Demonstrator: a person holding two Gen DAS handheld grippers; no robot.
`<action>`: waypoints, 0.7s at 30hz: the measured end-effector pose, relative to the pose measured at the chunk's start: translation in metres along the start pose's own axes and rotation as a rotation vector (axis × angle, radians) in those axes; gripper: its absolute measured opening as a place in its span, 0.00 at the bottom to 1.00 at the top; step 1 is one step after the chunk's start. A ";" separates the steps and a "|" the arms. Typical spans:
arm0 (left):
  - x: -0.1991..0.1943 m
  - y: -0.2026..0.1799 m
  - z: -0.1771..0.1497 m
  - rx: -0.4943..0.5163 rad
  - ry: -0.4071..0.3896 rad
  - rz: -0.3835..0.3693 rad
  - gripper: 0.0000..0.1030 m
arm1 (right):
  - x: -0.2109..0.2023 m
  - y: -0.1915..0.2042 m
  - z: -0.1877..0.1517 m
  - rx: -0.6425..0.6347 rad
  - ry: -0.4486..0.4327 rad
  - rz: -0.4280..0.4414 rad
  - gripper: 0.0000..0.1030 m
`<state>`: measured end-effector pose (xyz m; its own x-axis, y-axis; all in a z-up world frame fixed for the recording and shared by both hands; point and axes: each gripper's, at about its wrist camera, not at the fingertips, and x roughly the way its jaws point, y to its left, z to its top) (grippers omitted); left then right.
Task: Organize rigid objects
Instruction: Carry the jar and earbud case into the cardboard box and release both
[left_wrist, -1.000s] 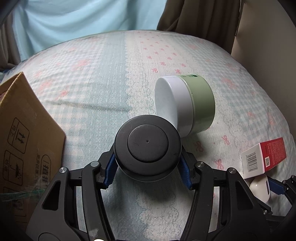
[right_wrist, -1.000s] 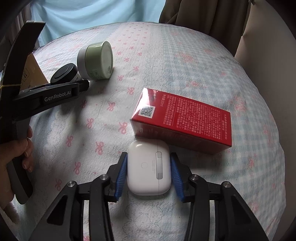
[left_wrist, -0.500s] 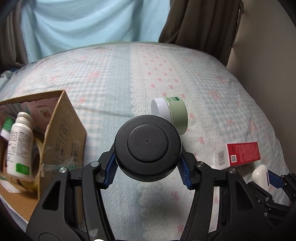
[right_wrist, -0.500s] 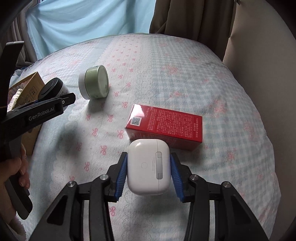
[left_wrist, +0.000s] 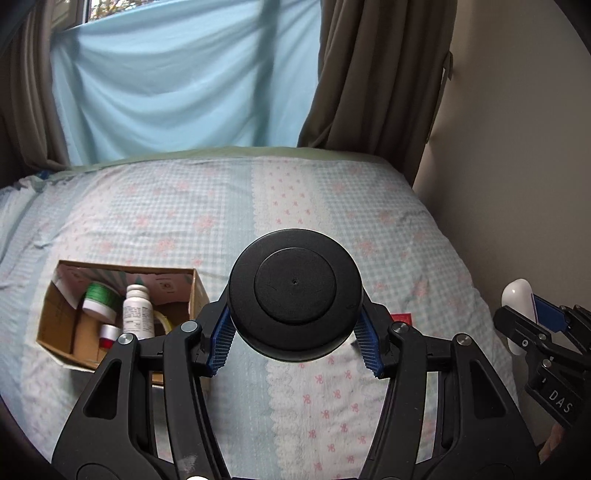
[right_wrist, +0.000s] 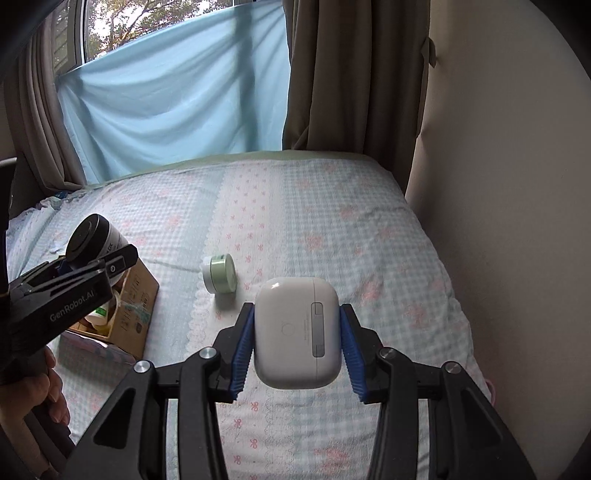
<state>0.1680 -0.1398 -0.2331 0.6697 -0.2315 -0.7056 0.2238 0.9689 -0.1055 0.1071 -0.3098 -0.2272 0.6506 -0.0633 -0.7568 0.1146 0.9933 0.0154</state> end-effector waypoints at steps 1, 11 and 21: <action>-0.013 0.000 0.005 -0.005 0.000 -0.008 0.52 | -0.010 0.002 0.006 -0.001 -0.001 0.008 0.40; -0.107 0.041 0.037 -0.036 0.006 -0.017 0.52 | -0.082 0.056 0.055 -0.034 -0.018 0.081 0.40; -0.154 0.150 0.049 -0.019 0.004 -0.041 0.52 | -0.100 0.160 0.080 -0.019 -0.018 0.108 0.40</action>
<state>0.1334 0.0373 -0.1061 0.6574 -0.2709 -0.7032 0.2375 0.9601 -0.1478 0.1203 -0.1527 -0.0969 0.6716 0.0429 -0.7397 0.0287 0.9961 0.0838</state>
